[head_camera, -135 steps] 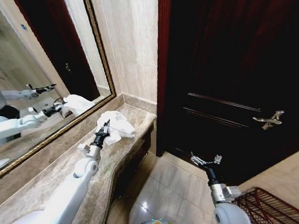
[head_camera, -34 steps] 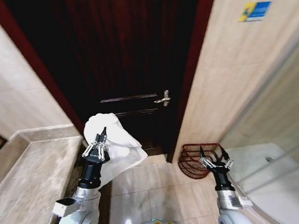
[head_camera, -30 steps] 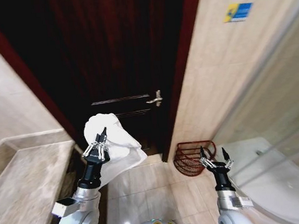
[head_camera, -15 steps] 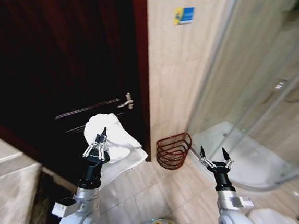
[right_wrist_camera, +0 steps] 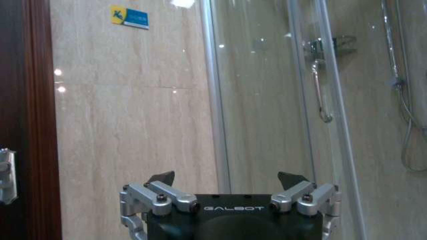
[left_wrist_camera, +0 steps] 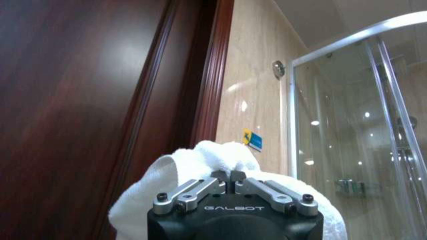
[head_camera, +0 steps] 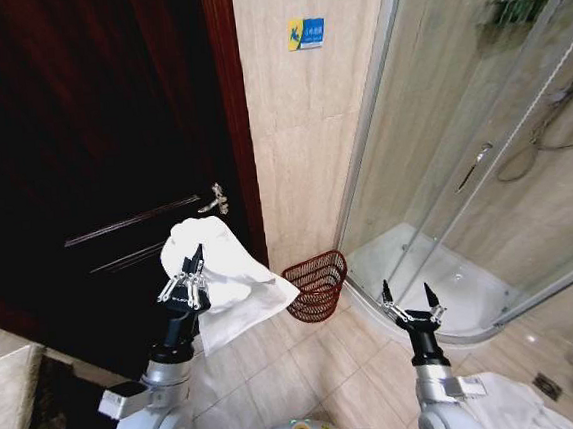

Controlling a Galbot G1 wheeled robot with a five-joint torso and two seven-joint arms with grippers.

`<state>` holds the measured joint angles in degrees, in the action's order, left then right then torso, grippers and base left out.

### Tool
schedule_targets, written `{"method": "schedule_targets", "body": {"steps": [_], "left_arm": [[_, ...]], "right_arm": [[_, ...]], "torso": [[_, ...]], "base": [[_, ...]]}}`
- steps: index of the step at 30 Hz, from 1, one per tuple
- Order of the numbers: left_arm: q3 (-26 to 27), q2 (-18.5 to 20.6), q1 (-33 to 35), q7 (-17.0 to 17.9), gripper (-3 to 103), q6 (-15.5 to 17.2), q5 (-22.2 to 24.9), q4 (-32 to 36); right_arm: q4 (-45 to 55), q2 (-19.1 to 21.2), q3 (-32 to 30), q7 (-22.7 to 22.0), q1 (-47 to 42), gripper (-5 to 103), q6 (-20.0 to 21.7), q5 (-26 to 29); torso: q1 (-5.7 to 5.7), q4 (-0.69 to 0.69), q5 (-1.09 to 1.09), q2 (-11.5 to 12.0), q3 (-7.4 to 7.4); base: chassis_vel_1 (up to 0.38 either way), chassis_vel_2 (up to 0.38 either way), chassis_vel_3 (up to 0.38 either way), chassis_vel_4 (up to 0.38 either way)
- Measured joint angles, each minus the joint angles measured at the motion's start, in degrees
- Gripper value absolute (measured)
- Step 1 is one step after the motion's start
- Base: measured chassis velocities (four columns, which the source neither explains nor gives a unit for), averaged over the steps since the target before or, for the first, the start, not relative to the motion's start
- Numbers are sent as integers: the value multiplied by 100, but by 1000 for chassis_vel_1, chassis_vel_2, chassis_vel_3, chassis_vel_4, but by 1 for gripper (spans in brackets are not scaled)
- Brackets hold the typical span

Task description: Discard the used towel into the hamper.

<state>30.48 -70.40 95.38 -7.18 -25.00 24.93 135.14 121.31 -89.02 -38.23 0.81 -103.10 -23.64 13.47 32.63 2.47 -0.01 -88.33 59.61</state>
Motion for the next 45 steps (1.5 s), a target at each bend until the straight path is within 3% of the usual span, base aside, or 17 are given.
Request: {"method": "schedule_targets", "body": {"steps": [25, 36, 39, 45], "left_arm": [[-258, -232, 118, 61, 2, 12, 28, -290], [-1077, -322, 154, 157, 2, 119, -124, -1118], [-1374, -278, -29, 209, 2, 145, -255, -1557], [-1560, -245, -345, 252, 2, 264, -230, -1799]], "right_arm": [[-139, 44, -122, 112, -46, 100, -261, 134], [-180, -12, -112, 134, -185, 100, -329, 60], [-222, -26, -146, 118, -255, 100, -354, 22], [-248, -58, -175, 62, -283, 100, -374, -5]], "torso": [[-2, 1, 1, 0, 0], [-1, 0, 1, 0, 0], [0, -1, 2, 0, 0], [0, 0, 1, 0, 0]], "base": [[-157, -169, 168, 154], [33, 27, -30, -31], [0, 0, 0, 0], [0, 0, 0, 0]]}}
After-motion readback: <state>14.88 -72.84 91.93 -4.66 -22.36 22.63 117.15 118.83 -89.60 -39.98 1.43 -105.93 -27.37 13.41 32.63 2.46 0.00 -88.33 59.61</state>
